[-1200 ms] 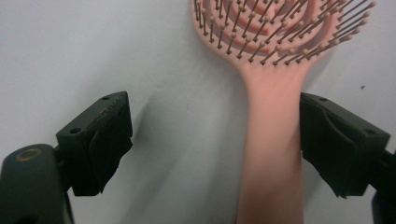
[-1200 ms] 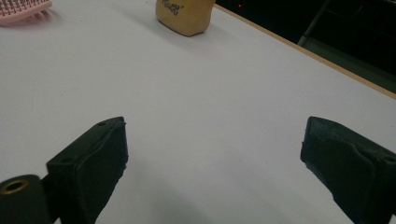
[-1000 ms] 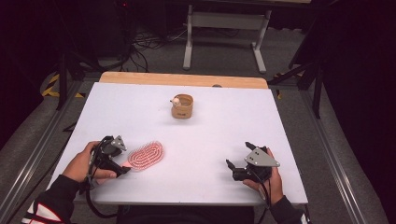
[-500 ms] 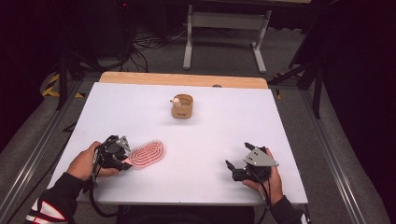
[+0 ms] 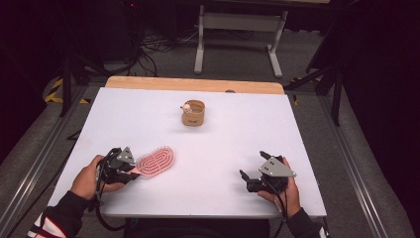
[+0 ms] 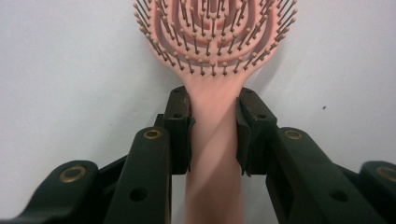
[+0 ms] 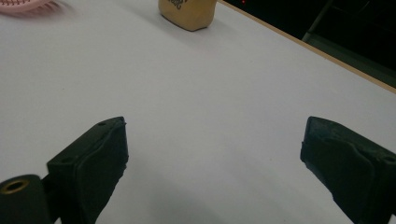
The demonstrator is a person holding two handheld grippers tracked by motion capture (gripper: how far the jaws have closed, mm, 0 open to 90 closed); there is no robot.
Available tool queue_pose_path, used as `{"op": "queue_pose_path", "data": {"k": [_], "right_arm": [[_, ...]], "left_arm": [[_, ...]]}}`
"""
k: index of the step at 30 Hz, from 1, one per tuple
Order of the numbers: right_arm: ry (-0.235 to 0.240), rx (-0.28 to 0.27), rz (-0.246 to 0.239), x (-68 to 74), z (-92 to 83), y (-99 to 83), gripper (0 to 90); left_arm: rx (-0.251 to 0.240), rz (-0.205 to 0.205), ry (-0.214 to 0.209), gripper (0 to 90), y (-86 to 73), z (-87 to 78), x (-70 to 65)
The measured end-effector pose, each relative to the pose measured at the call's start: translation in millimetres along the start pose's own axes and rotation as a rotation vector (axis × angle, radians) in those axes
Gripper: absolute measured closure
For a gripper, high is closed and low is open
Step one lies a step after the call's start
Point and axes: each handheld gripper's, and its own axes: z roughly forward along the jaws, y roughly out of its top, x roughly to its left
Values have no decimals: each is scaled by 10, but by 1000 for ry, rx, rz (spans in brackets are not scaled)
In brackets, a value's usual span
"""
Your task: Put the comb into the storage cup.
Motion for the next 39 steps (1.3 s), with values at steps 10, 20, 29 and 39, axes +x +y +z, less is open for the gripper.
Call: {"op": "queue_pose_path", "data": {"k": [10, 20, 29, 39], "right_arm": [[-17, -20, 23, -36, -20, -1, 80], [-29, -36, 28, -47, -41, 9, 79], [-45, -62, 45, -75, -56, 30, 76], [-73, -137, 106, -155, -79, 140, 68]], "left_arm": [[-105, -6, 117, 698, 20, -70, -13], [-284, -25, 202, 697, 3, -164, -40], [-468, -54, 223, 698, 1, -146, -94], [-590, -87, 274, 698, 57, -98, -161]]}}
